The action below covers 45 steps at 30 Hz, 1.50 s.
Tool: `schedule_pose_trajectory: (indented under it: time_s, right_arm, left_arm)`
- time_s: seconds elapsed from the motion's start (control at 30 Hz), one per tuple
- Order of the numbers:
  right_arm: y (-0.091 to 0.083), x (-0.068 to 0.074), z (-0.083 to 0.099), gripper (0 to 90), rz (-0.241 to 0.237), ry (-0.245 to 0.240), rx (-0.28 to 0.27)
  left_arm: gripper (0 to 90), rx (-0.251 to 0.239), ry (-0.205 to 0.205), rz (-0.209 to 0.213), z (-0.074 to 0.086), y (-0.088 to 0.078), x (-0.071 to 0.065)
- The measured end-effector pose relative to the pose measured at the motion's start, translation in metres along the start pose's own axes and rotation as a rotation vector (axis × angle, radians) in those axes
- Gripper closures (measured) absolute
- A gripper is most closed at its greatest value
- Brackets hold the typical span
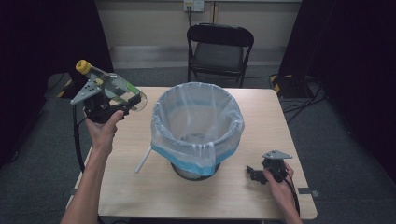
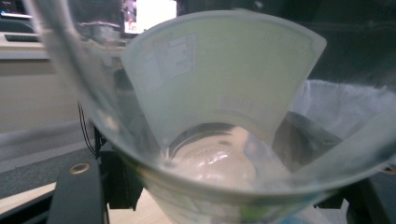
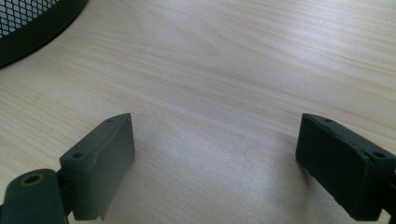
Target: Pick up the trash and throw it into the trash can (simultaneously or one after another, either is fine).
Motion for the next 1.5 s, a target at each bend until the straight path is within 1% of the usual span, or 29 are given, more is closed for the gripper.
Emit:
schedule_pose_trajectory:
  time_s: [0.13,0.17,0.2,0.27,0.3,0.33,0.37,0.4,0.43,0.5,0.6,0.7,0.8,0.83,0.87,0.93,0.97,1.0,1.03,1.07,1.13,1.2,1.27,1.3,1.33,1.37,1.4,1.47,1.5]
  right_arm:
    - [0.0,0.0,0.0,10.7,0.0,0.0,0.0]
    - [0.0,0.0,0.0,10.8,0.0,0.001,0.0]
    - [0.0,0.0,0.0,10.8,0.0,0.0,0.0]
    - [0.0,0.0,0.0,10.8,0.0,0.001,0.0]
    - [0.0,0.0,0.0,10.8,0.0,0.001,0.0]
    - [0.0,0.0,0.0,10.8,0.0,0.0,0.0]
    - [0.0,0.0,0.0,10.8,0.0,0.0,0.0]
    - [0.0,0.0,0.0,10.8,0.0,0.0,0.0]
    - [0.0,0.0,0.0,10.7,0.0,0.001,0.0]
    - [0.0,0.0,0.0,10.8,0.0,0.001,0.0]
    - [0.0,0.0,0.0,10.8,0.0,0.0,0.0]
    - [0.0,0.0,0.0,10.8,0.0,0.0,0.0]
    - [0.0,0.0,0.0,10.8,0.0,0.001,0.0]
    - [0.0,0.0,0.0,10.8,0.0,0.0,0.0]
    - [0.0,0.0,0.0,10.8,0.0,0.0,0.0]
    - [0.0,0.0,0.0,10.8,0.0,0.001,0.0]
    - [0.0,0.0,0.0,10.8,0.0,0.001,0.0]
    - [0.0,0.0,0.0,10.8,0.0,0.0,0.0]
    - [0.0,0.0,0.0,10.8,0.0,0.001,0.0]
    - [0.0,0.0,0.0,10.8,0.0,0.001,0.0]
    - [0.0,0.0,0.0,10.8,0.0,0.0,0.0]
    - [0.0,0.0,0.0,10.8,0.0,0.001,0.0]
    - [0.0,0.0,0.0,10.8,0.0,0.001,0.0]
    - [0.0,0.0,0.0,10.8,0.0,0.001,0.0]
    - [0.0,0.0,0.0,10.8,0.0,0.0,0.0]
    - [0.0,0.0,0.0,10.8,0.0,0.0,0.0]
    - [0.0,0.0,0.0,10.8,0.0,0.0,0.0]
    - [0.0,0.0,0.0,10.8,0.0,0.0,0.0]
    - [0.0,0.0,0.0,10.8,0.0,0.0,0.0]
  left_arm:
    - [28.0,-0.023,0.004,0.005,-0.01,-0.001,-0.002]
    - [28.0,-0.025,0.014,0.001,-0.013,-0.001,-0.001]
    - [27.9,-0.035,0.009,0.004,-0.015,-0.001,-0.002]
    - [27.9,-0.033,0.021,-0.004,-0.019,0.0,-0.003]
    - [27.9,-0.03,0.033,-0.022,-0.022,0.0,-0.003]
    - [27.9,-0.042,0.023,-0.018,-0.024,0.002,-0.004]
    - [27.9,-0.032,0.048,-0.013,-0.026,0.002,-0.003]
    - [27.9,-0.045,0.027,-0.001,-0.029,0.004,-0.005]
    - [27.9,-0.039,0.037,0.0,-0.031,0.004,-0.005]
    - [27.9,-0.043,0.045,0.001,-0.036,0.006,-0.007]
    - [27.9,-0.056,0.046,0.018,-0.042,0.008,-0.01]
    - [27.9,-0.056,0.068,0.031,-0.049,0.01,-0.015]
    - [27.9,-0.062,0.075,0.051,-0.055,0.012,-0.02]
    - [27.9,-0.072,0.072,0.058,-0.057,0.013,-0.021]
    - [27.9,-0.072,0.072,0.058,-0.057,0.013,-0.021]
    - [27.9,-0.079,0.071,0.079,-0.061,0.014,-0.025]
    - [27.8,-0.08,0.079,0.096,-0.064,0.015,-0.027]
    - [27.9,-0.084,0.071,0.107,-0.065,0.016,-0.029]
    - [27.8,-0.084,0.071,0.107,-0.065,0.016,-0.029]
    - [27.9,-0.079,0.078,0.131,-0.068,0.018,-0.032]
    - [27.9,-0.081,0.088,0.147,-0.07,0.02,-0.035]
    - [27.8,-0.093,0.072,0.167,-0.073,0.023,-0.039]
    - [27.8,-0.091,0.077,0.188,-0.075,0.026,-0.042]
    - [27.8,-0.091,0.077,0.188,-0.075,0.026,-0.042]
    - [27.8,-0.089,0.085,0.216,-0.077,0.03,-0.046]
    - [27.8,-0.089,0.085,0.216,-0.077,0.03,-0.046]
    - [27.8,-0.088,0.096,0.258,-0.08,0.034,-0.05]
    - [27.8,-0.083,0.102,0.261,-0.081,0.037,-0.052]
    - [27.8,-0.075,0.109,0.268,-0.082,0.041,-0.055]
Point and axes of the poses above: each handheld gripper's, and its own axes: y roughly forward along the jaws, z roughly out of its underside, x roughly to its left, the point moved 3 cm from there along y, roughly forward along the jaws, and after that the axes turned 15 degrees about y, right-handed, at the moved point
